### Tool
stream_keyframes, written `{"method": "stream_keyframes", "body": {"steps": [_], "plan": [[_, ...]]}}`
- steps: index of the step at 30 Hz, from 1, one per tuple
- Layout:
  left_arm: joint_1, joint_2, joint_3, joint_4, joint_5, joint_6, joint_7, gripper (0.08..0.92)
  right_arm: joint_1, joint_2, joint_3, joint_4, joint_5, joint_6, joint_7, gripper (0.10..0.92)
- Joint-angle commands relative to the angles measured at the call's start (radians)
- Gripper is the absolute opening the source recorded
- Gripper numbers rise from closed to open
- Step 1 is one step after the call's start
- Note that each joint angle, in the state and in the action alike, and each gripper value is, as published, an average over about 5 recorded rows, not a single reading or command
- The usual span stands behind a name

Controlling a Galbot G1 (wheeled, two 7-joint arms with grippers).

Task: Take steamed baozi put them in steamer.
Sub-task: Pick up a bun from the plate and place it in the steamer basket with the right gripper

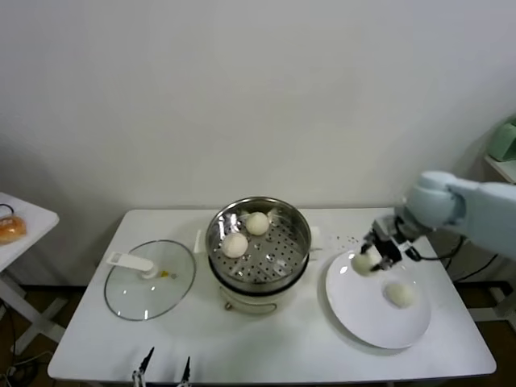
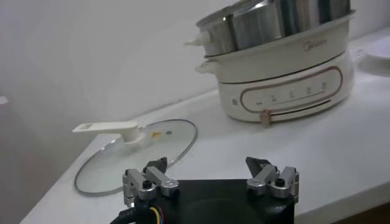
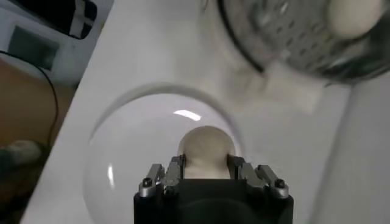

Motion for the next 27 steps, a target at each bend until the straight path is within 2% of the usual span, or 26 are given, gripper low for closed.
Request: {"method": "stream_keyframes", "body": {"steps": [1, 13, 27], "plan": [[0.0, -0.002, 0.0, 0.001, 0.002, 0.0, 0.0, 0.823, 0.318, 0.19, 0.026, 0.037, 0.099, 0.214, -0.046, 0.504], [-0.009, -0.005, 0.004, 0.001, 0.006, 0.0, 0.0, 0.823, 0.134, 0.441, 0.125, 0.086, -0.033, 0.29, 0.031, 0.499], [-0.012, -0.006, -0.008, -0.002, -0.002, 0.003, 0.0, 0.823, -0.12, 0.597, 0.077, -0.088, -0.189, 0.391, 0.065, 0.506]]}}
